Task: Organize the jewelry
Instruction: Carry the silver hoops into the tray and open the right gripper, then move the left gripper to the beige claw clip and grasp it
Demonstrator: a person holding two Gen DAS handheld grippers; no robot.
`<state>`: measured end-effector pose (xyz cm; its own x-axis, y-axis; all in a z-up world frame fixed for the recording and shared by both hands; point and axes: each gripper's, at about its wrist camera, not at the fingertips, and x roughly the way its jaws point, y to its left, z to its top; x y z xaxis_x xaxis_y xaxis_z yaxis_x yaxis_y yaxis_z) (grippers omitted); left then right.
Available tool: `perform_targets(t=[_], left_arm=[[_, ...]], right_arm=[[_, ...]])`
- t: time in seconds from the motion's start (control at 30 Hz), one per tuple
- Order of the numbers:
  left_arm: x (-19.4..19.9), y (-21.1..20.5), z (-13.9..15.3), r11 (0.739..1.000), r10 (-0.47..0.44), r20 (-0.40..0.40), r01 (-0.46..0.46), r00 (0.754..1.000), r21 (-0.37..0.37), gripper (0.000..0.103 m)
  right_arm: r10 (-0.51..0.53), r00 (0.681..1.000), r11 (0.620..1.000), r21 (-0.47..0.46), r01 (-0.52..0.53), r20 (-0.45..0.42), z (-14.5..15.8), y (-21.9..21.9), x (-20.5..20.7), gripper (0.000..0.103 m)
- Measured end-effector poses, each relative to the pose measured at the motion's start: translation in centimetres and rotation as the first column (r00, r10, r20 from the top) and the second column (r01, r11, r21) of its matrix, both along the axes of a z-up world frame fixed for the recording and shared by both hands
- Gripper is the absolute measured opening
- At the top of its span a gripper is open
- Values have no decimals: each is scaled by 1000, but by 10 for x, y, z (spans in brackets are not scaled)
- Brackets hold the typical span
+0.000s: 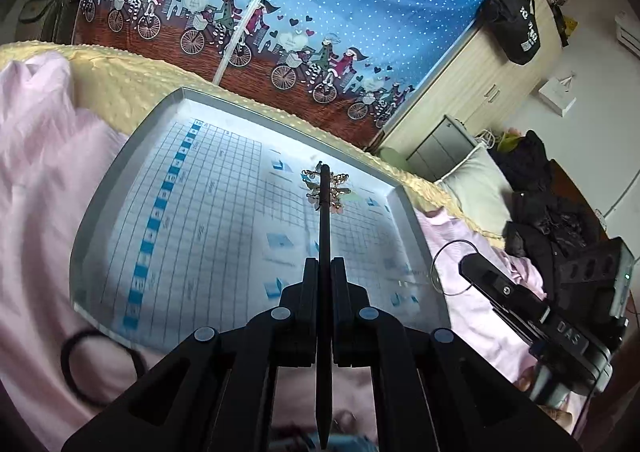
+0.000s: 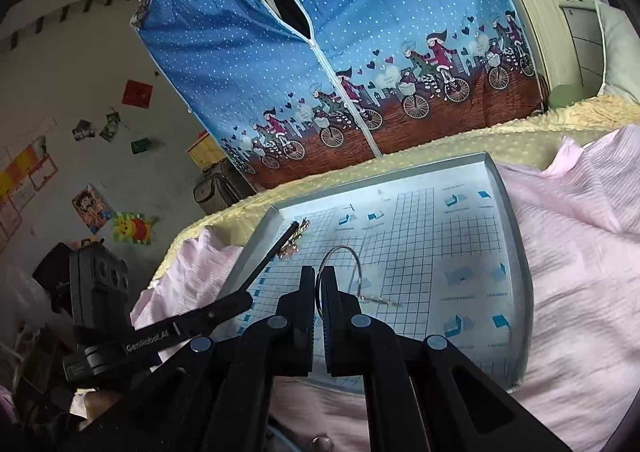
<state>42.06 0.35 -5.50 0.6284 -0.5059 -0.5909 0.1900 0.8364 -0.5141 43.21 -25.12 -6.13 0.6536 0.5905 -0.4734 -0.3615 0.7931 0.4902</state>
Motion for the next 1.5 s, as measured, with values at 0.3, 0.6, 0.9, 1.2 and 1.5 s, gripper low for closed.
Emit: perform_targets(t=[0.3,0.6,0.9,1.2,1.5], left_arm=[[18,0,-37,999,15,-112,-9,994,54,3],[-8,-2,-17,984,89,-109,-71,990,163,59],[-97,8,57,969,107,201,-147,974,197,101],[-195,-3,92,937,62,381,-186,922,297,101],[-275,8,84,912,110,433,-264,894,313,101]], right_arm=[[-23,987,998,-55,15,-159,-40,-2,12,5],[-103,983,987,-139,82,-152,-26,-18,-14,50],[-135,988,974,-171,147,80,36,-24,-80,102],[-107,935,960,-210,186,338,69,-6,-175,103],[-127,903,944,-230,237,410,64,3,-251,103]])
